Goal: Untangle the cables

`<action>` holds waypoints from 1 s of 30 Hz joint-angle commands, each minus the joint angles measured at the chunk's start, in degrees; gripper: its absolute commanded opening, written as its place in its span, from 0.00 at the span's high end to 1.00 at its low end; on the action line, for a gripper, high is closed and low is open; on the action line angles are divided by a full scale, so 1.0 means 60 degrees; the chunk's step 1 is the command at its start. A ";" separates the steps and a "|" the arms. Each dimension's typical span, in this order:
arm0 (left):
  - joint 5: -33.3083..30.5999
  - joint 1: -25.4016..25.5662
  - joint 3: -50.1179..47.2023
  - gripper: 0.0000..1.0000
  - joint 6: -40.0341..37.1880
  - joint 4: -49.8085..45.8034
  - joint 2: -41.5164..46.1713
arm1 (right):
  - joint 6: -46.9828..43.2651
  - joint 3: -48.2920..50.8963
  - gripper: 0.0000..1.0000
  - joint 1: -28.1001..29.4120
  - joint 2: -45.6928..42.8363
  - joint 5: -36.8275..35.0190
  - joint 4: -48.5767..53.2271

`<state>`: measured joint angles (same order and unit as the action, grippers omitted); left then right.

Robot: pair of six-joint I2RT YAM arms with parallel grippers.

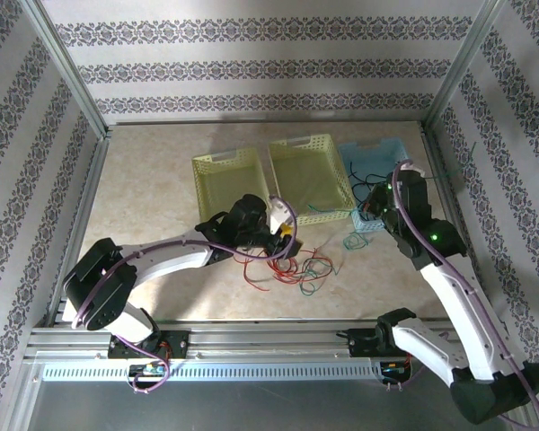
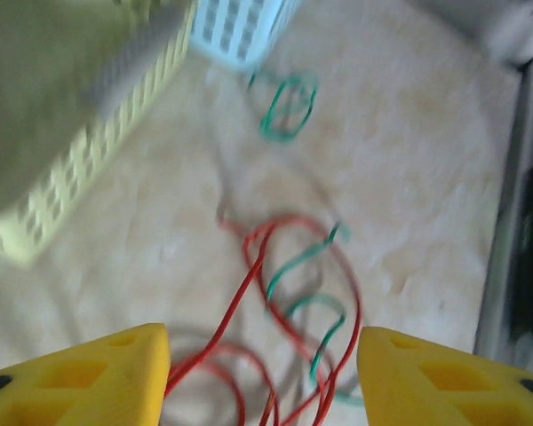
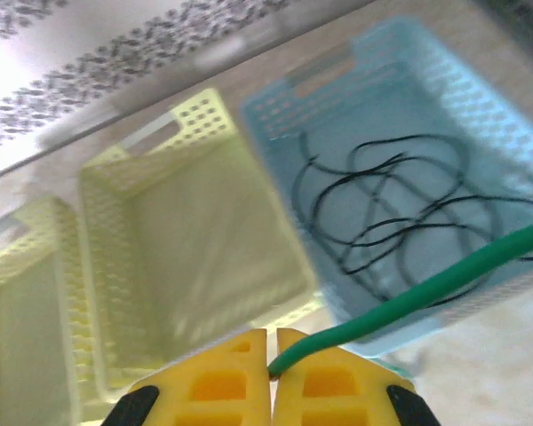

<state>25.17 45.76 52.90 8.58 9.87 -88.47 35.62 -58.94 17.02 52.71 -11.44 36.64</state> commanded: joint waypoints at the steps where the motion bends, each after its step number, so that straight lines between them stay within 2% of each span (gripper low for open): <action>1: 0.0453 -0.0184 0.0354 0.41 0.0618 0.1532 -0.0317 | 0.1464 0.0245 1.00 -0.0035 0.0158 0.1717 -0.1062; 7: 0.0387 -0.0366 0.0719 0.43 0.1479 0.3306 -0.0846 | 0.2649 0.1055 1.00 -0.0020 0.0291 0.3186 -0.2145; 13: 0.0320 -0.0546 0.1328 0.59 0.1455 0.3623 -0.0966 | 0.2570 0.1451 1.00 0.0245 0.0485 0.4011 -0.2244; 16: 0.0404 -0.0731 0.1712 0.67 0.1470 0.3574 -0.1059 | 0.2260 0.1488 1.00 0.0380 0.0708 0.4434 -0.2092; 21: 0.0735 -0.0943 0.2183 0.85 0.1627 0.3472 -0.1247 | 0.1266 0.1239 1.00 0.0790 0.1273 0.4461 -0.1250; 25: 0.0916 -0.0961 0.2652 0.99 0.1739 0.3285 -0.1589 | 0.0197 0.0729 1.00 0.1514 0.2041 0.4692 -0.0644; 30: 0.0623 -0.1030 0.3123 1.00 0.1934 0.3331 -0.2081 | -0.0524 0.0321 1.00 0.2122 0.2624 0.5765 -0.0703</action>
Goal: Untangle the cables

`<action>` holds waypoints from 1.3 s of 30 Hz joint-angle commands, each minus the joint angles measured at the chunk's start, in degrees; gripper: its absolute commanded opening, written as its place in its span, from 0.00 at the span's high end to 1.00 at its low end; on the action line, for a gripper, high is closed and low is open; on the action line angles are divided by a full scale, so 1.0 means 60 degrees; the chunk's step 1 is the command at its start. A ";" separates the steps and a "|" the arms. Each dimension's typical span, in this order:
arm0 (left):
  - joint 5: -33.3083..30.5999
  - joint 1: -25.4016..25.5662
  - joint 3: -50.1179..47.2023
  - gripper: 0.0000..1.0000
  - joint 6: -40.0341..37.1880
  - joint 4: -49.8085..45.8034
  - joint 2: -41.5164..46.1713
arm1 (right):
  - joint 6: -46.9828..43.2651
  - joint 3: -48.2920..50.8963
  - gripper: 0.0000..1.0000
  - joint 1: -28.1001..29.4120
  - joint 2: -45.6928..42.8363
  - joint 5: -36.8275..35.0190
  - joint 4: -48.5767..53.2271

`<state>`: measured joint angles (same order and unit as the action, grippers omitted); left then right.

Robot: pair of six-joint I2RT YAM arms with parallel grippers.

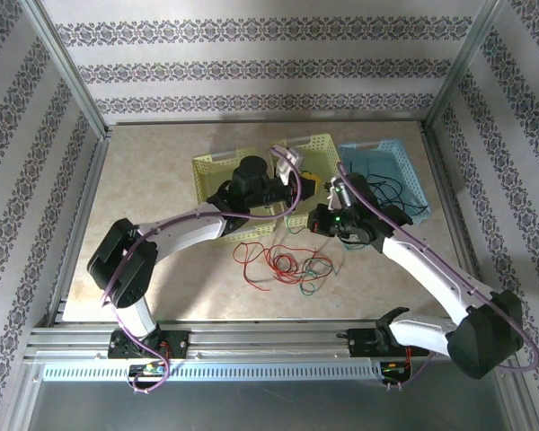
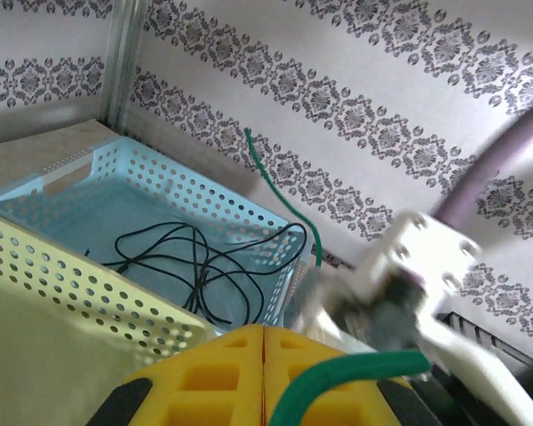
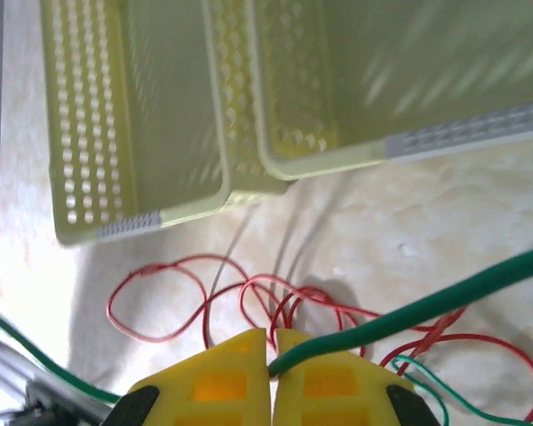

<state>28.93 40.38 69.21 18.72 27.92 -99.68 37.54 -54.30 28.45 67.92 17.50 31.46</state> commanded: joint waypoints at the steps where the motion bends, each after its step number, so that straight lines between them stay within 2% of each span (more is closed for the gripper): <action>1: -0.0117 -0.0187 0.0494 1.00 0.0271 0.0394 -0.0320 | -0.0986 -0.0536 1.00 0.0313 0.0172 0.1208 0.0182; 5: -0.0217 -0.0497 0.0805 1.00 0.0674 0.0838 -0.0678 | -0.1419 -0.0692 1.00 0.0525 0.0445 0.2179 0.0420; 8: -0.0250 -0.0646 0.0923 1.00 0.0696 0.0867 -0.0705 | -0.1569 -0.0692 1.00 0.0522 0.0423 0.1857 0.0655; 9: -0.0257 -0.0677 0.0882 0.93 0.0674 0.0883 -0.0652 | -0.1519 -0.0680 1.00 0.0409 0.0378 0.1625 0.0674; 13: -0.0482 -0.0915 0.0216 0.51 0.0838 0.1153 -0.0139 | -0.1249 -0.0720 1.00 -0.0401 0.0325 0.1169 0.0580; 19: -0.1620 -0.1532 -0.1626 0.25 0.1462 0.1675 0.1406 | -0.1431 -0.1287 1.00 -0.1672 0.0948 0.0854 0.0526; 22: -0.2923 -0.1630 -0.2508 0.20 0.0900 0.0934 0.2590 | -0.1534 -0.1663 1.00 -0.2205 0.1671 0.0698 0.0331; 26: -0.5009 -0.1661 -0.3257 0.16 0.0327 -0.0877 0.3956 | -0.1899 -0.2584 1.00 -0.2375 0.2891 -0.0081 0.0400; 29: -0.5472 -0.1671 -0.3621 0.16 0.0131 -0.1801 0.4575 | -0.2166 -0.3504 1.00 -0.2369 0.4155 -0.0327 0.0754; 35: -0.5519 -0.1672 -0.4070 0.16 0.0415 -0.2084 0.5105 | -0.2739 -0.5390 1.00 -0.2180 0.6416 -0.0685 0.2076; 39: -0.5309 -0.1658 -0.3771 0.16 0.0189 -0.2431 0.4908 | -0.2858 -0.5854 0.70 -0.2033 0.6702 -0.0866 0.2416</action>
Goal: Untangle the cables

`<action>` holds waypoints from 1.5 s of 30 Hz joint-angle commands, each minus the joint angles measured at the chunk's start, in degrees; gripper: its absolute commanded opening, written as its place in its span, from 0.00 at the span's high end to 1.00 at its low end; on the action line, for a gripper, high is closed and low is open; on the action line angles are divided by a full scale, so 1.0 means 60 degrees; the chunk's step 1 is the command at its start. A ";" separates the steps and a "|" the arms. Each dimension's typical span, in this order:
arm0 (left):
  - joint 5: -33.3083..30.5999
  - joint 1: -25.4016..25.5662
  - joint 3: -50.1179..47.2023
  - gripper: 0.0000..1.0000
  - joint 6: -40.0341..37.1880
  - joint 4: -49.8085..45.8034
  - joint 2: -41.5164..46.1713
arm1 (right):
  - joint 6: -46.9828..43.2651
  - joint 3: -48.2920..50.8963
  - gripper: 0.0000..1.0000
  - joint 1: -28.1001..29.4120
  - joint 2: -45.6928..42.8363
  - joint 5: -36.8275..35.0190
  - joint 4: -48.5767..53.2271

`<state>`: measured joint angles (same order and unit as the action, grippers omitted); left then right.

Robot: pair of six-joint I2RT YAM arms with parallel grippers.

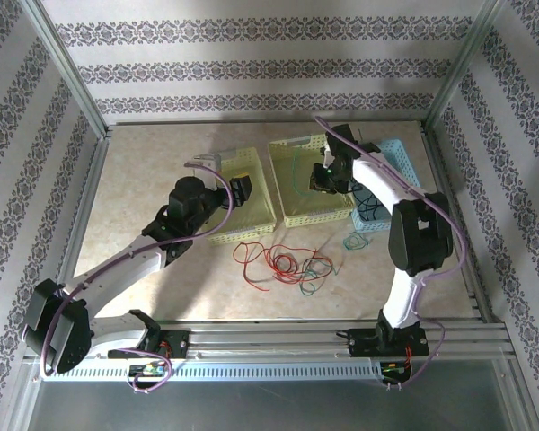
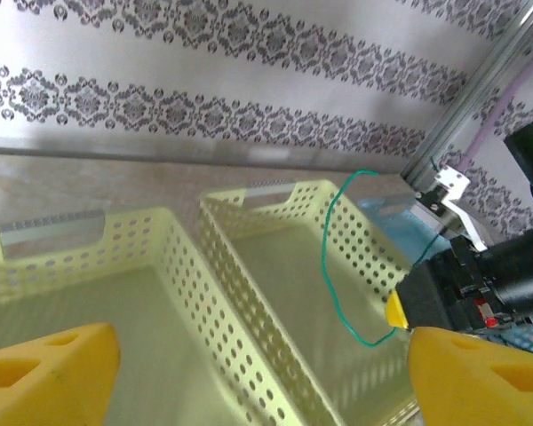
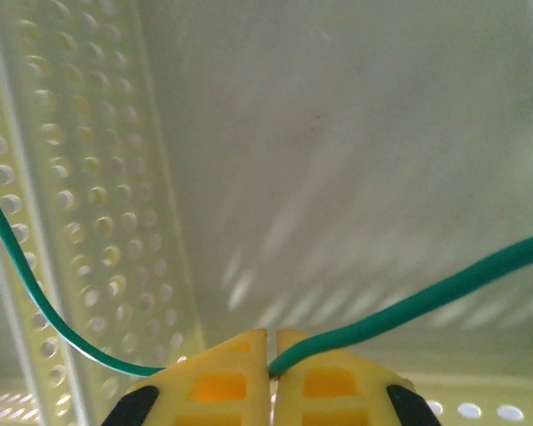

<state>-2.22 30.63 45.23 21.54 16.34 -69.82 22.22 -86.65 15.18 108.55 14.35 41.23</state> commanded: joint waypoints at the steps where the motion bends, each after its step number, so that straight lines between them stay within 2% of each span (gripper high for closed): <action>1: -0.0050 -0.0027 0.0307 0.16 -0.0375 -0.0570 -0.0144 | -0.0276 -0.0470 0.64 0.0194 -0.0157 -0.0457 0.0779; 3: 0.0067 -0.0031 0.0483 0.16 -0.0458 -0.0699 -0.0368 | -0.0294 -0.0456 0.57 0.0196 -0.0536 -0.0752 0.0753; 9: 0.0328 0.0411 0.0952 0.17 -0.0883 -0.0839 -0.1181 | -0.0317 0.0350 0.53 0.0338 -0.2538 -0.1914 0.0759; 16: 0.0480 0.1310 0.1334 0.17 -0.0587 -0.0438 -0.2436 | 0.0428 0.3652 0.52 0.0570 -0.5429 -0.2966 0.0906; 21: 0.0445 0.1617 0.1558 0.17 -0.0162 -0.0095 -0.3125 | 0.1215 0.5737 0.52 0.0393 -0.6513 -0.3213 0.0812; 29: 0.0346 0.1669 0.1658 0.17 0.0037 -0.0064 -0.3291 | 0.1238 0.7100 0.57 -0.0438 -0.6095 -0.2454 -0.0088; 37: 0.0123 0.1662 0.1586 0.17 0.0041 -0.0301 -0.3116 | 0.0759 0.6700 0.64 -0.0669 -0.4611 -0.2264 -0.0953; 45: 0.0090 0.1662 0.1610 0.17 0.0000 -0.0449 -0.3055 | 0.0450 0.6532 0.73 -0.0822 -0.3965 -0.2101 -0.1403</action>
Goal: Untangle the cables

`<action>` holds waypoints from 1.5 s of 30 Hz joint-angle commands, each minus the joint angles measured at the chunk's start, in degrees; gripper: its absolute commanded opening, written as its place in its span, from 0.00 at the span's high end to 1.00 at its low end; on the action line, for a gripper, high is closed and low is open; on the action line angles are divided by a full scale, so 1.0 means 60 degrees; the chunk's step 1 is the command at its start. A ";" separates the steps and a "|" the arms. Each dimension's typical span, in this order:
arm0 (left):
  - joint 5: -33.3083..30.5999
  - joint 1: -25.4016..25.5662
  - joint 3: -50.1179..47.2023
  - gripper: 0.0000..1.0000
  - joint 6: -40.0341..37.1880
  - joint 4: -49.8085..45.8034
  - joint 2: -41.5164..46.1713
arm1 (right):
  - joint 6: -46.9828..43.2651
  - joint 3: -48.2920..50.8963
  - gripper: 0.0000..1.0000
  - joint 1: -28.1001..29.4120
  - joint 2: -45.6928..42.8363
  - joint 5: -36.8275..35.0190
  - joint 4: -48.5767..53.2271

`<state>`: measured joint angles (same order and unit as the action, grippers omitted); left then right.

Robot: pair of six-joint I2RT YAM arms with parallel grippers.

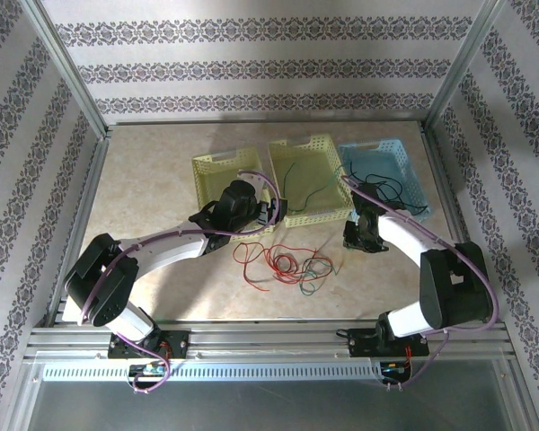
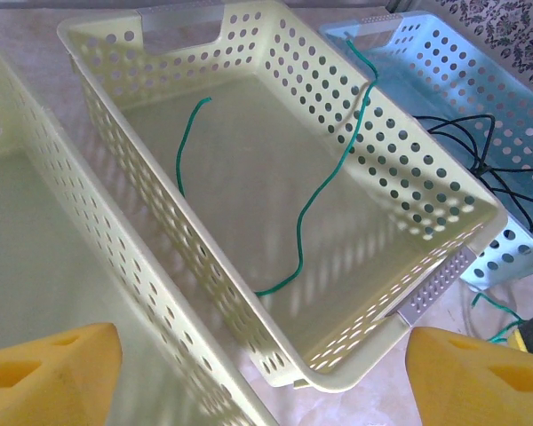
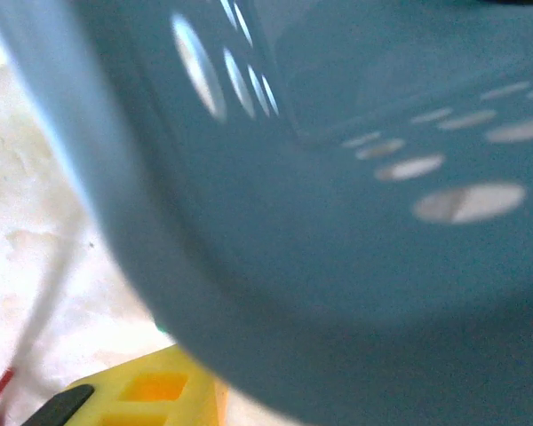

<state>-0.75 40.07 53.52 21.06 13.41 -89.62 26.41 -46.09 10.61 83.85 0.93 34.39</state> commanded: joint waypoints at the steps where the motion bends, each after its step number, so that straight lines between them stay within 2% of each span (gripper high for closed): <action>1: -0.0118 0.0088 0.0245 0.17 0.0063 0.0009 0.0231 | -0.0260 -0.0244 0.76 -0.0055 0.0188 0.0191 -0.0317; 4: -0.0027 0.0088 0.0308 0.17 0.0007 -0.0037 0.0174 | -0.0320 -0.0270 0.94 -0.0073 0.0199 0.0295 -0.0370; 6: 0.0079 0.0088 0.0368 0.17 -0.0048 -0.0107 0.0119 | -0.0352 -0.0273 1.00 -0.0072 0.0117 0.0329 -0.0327; 12: 0.0640 0.0102 0.0385 0.18 -0.0053 0.0002 0.0004 | -0.0254 -0.0047 1.00 -0.0069 -0.0744 0.0651 -0.0102; 21: 0.3553 0.0103 0.0877 0.18 -0.0096 0.0251 -0.0620 | -0.0031 0.0094 1.00 -0.0062 -0.2931 0.1997 0.0221; 23: 0.4095 0.0103 0.1013 0.19 0.0015 0.0380 -0.0843 | 0.0000 0.0107 1.00 -0.0065 -0.3315 0.2673 0.0142; 28: 0.5750 0.0103 0.1433 0.20 0.0269 0.1094 -0.1553 | -0.0035 0.0240 1.00 -0.0055 -0.4110 0.5478 -0.0646; 32: 0.6497 0.0096 0.1784 0.22 0.0235 0.1399 -0.1798 | -0.0154 0.0169 1.00 -0.0026 -0.4378 0.6496 -0.0707; 38: 0.6823 0.0103 0.2312 0.36 0.0018 0.1045 -0.2058 | -0.0088 0.0095 1.00 -0.0011 -0.4509 0.7030 -0.0788; 45: 0.7394 0.0103 0.2640 0.65 0.0293 0.0977 -0.2328 | -0.0025 0.0095 1.00 0.0060 -0.4414 0.6868 -0.0925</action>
<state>41.08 40.16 67.24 22.06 17.58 -102.13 25.76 -45.23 10.63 57.63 40.05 30.06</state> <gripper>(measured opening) 0.369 0.046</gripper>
